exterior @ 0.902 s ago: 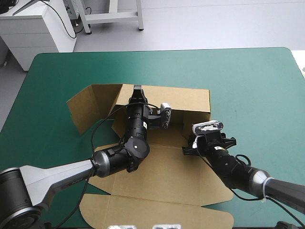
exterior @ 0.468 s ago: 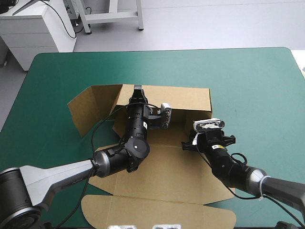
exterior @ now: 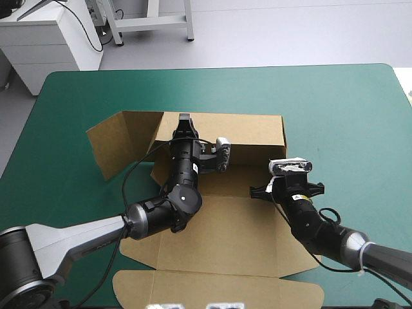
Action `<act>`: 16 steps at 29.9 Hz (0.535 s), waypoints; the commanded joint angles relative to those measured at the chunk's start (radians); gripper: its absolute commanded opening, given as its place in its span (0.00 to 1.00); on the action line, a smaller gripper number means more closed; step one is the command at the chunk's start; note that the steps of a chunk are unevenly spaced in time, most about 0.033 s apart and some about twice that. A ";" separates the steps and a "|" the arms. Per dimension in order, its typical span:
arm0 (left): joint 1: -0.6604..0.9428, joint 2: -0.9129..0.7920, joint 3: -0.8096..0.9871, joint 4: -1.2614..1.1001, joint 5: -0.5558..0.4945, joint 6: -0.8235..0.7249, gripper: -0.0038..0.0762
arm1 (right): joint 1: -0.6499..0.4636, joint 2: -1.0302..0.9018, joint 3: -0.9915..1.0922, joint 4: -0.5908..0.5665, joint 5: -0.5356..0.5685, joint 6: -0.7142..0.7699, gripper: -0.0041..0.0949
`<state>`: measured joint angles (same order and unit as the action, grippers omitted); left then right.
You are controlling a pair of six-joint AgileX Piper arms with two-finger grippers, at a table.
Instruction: Fold the box
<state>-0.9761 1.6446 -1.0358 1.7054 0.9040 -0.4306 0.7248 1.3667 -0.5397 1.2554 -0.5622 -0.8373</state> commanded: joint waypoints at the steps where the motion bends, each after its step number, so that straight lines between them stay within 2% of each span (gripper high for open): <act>1: -0.002 -0.038 -0.027 0.042 0.011 -0.012 0.04 | 0.003 -0.049 -0.030 -0.061 -0.034 0.001 0.02; 10: -0.002 -0.038 -0.027 0.042 -0.041 -0.012 0.06 | 0.003 -0.049 -0.030 -0.061 -0.034 0.001 0.02; 13: 0.009 -0.038 -0.027 0.042 -0.041 -0.012 0.16 | 0.003 -0.049 -0.030 -0.061 -0.034 0.001 0.02; 16: 0.033 -0.038 -0.027 0.042 -0.031 -0.012 0.36 | 0.003 -0.049 -0.030 -0.061 -0.034 0.001 0.02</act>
<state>-0.9600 1.6446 -1.0370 1.7079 0.8637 -0.4338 0.7248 1.3632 -0.5383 1.2626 -0.5631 -0.8440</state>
